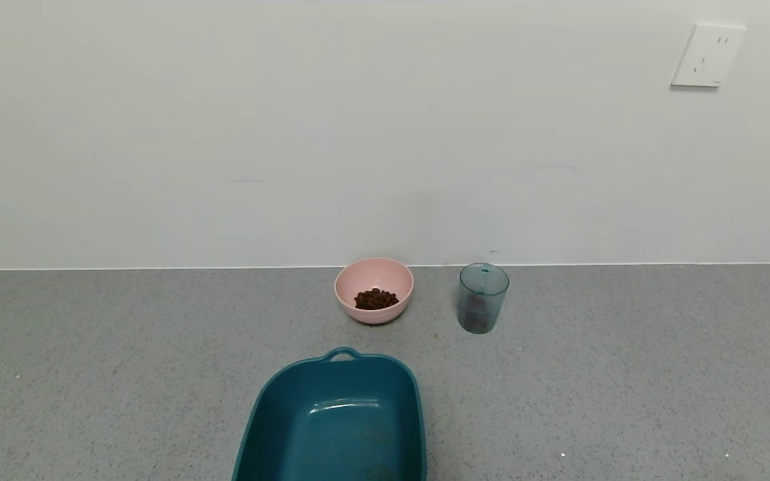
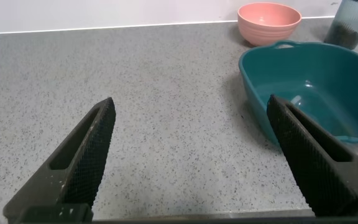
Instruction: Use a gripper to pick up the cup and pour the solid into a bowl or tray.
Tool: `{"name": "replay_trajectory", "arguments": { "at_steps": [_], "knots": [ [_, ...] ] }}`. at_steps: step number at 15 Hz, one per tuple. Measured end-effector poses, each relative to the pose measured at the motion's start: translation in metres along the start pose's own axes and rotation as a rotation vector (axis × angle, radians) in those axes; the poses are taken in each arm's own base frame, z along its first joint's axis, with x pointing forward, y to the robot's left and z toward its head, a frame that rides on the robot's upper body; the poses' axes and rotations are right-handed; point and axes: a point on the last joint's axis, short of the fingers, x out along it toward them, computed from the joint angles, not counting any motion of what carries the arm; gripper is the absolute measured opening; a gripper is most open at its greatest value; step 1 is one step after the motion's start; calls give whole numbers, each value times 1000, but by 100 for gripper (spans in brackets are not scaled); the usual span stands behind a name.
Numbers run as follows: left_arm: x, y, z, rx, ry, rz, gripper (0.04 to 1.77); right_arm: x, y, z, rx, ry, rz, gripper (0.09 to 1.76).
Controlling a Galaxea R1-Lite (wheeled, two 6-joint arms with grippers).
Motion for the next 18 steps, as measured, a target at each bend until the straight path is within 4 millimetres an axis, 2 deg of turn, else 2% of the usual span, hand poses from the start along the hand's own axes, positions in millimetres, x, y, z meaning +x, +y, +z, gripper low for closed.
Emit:
{"name": "replay_trajectory", "arguments": {
  "at_steps": [6,18],
  "knots": [
    [0,0,0,0,0,0,175,1,1,-6,24,-100,93,170],
    [0,0,0,0,0,0,175,4,2,-50,-63,-217,318,171]
  ]
}}
